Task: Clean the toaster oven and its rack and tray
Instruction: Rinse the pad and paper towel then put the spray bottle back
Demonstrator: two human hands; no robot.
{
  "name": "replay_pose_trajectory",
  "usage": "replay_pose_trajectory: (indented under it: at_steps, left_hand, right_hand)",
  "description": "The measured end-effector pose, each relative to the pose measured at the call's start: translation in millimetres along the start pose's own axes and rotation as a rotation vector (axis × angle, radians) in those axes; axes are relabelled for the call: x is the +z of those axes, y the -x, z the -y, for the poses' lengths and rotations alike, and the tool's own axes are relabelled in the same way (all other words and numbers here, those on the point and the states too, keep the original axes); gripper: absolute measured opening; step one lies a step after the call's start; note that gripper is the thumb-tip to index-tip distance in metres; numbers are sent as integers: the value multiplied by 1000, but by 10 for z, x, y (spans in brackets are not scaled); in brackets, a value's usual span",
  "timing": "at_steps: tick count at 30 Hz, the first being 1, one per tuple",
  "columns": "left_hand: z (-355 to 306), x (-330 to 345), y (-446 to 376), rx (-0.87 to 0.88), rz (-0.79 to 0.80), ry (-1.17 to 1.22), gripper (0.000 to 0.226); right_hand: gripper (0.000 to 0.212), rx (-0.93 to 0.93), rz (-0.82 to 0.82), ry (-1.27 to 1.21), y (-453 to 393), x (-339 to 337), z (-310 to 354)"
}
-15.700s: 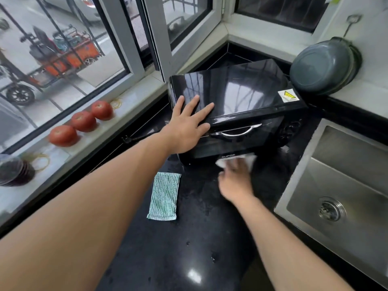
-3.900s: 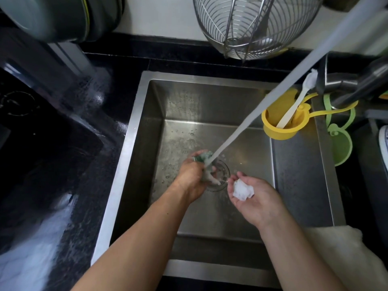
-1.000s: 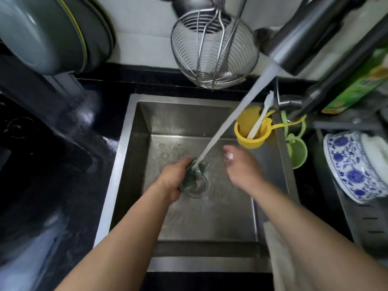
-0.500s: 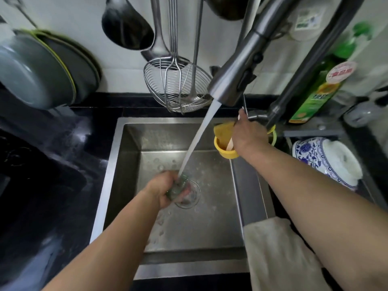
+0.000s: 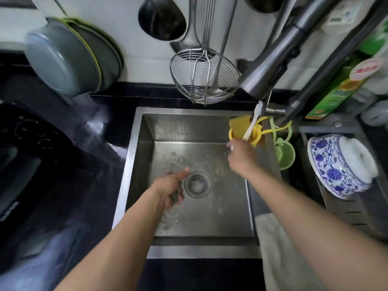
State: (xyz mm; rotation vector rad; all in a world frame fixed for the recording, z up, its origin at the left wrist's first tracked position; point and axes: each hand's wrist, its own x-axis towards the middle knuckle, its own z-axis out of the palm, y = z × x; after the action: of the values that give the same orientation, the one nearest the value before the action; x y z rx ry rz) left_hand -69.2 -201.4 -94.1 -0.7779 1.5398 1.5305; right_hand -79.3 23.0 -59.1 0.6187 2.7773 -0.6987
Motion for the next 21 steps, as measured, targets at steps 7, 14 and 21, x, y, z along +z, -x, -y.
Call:
replay_pose_trajectory:
  at_steps: [7,14,21]
  left_hand:
    - [-3,269,136,207,-183,-31,52]
    - [-242,422,339,393,-164,-253,34]
    - [-366,446,388,510,-180,-331,43]
  right_hand:
    - [29,631,444,-1342,642,516,-80]
    - [42,450,229,-1113,625,296,272]
    - [39,410,1,-1101,548,343,282]
